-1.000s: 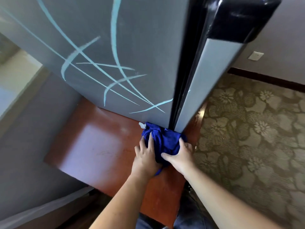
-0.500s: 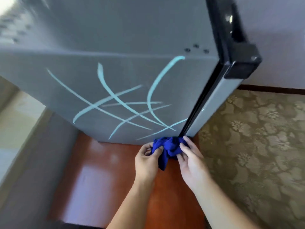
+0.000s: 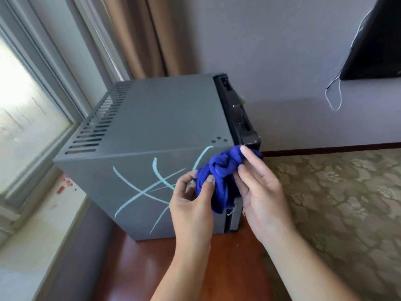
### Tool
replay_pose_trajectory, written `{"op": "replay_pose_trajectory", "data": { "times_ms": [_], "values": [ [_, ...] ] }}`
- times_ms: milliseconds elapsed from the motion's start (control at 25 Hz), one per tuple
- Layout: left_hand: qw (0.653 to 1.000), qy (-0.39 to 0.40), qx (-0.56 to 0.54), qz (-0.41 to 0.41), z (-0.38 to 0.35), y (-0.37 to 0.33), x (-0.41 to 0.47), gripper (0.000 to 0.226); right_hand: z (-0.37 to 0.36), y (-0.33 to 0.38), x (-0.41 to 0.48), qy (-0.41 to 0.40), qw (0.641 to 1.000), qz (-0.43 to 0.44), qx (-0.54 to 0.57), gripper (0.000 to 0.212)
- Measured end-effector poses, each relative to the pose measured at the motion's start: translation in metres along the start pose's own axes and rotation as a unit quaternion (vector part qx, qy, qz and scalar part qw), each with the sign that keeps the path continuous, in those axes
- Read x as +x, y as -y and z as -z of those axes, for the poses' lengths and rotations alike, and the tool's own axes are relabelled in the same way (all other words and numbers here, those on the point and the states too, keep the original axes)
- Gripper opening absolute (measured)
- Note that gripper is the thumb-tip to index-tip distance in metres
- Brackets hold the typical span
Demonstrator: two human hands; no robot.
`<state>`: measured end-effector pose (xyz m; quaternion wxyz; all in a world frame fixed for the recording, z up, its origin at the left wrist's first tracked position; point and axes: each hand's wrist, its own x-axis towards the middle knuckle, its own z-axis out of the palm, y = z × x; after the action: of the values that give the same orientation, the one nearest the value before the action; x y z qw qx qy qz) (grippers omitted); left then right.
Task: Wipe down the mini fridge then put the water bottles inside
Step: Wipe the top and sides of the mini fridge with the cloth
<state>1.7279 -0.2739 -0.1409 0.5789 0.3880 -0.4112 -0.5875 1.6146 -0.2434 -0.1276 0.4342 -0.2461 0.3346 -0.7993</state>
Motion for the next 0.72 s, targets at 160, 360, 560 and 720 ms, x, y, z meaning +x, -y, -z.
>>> {"op": "replay_pose_trajectory", "data": {
  "times_ms": [160, 360, 560, 720],
  "values": [
    [0.985, 0.005, 0.099, -0.143, -0.014, -0.035, -0.001, 0.017, -0.003, 0.041, 0.014, 0.112, 0.968, 0.100, -0.202, 0.050],
    [0.954, -0.068, 0.256, -0.144, -0.012, -0.008, -0.012, 0.032, 0.032, 0.014, 0.004, 0.083, 0.832, 0.250, -0.488, 0.060],
    [0.951, -0.070, 0.278, -0.115, -0.012, 0.001, -0.019, 0.037, 0.042, -0.006, -0.001, 0.074, 0.814, 0.259, -0.515, 0.060],
    [0.952, -0.091, 0.252, -0.150, -0.014, -0.021, -0.013, 0.036, 0.024, 0.005, 0.001, 0.101, 0.801, 0.291, -0.514, 0.063]
  ]
}}
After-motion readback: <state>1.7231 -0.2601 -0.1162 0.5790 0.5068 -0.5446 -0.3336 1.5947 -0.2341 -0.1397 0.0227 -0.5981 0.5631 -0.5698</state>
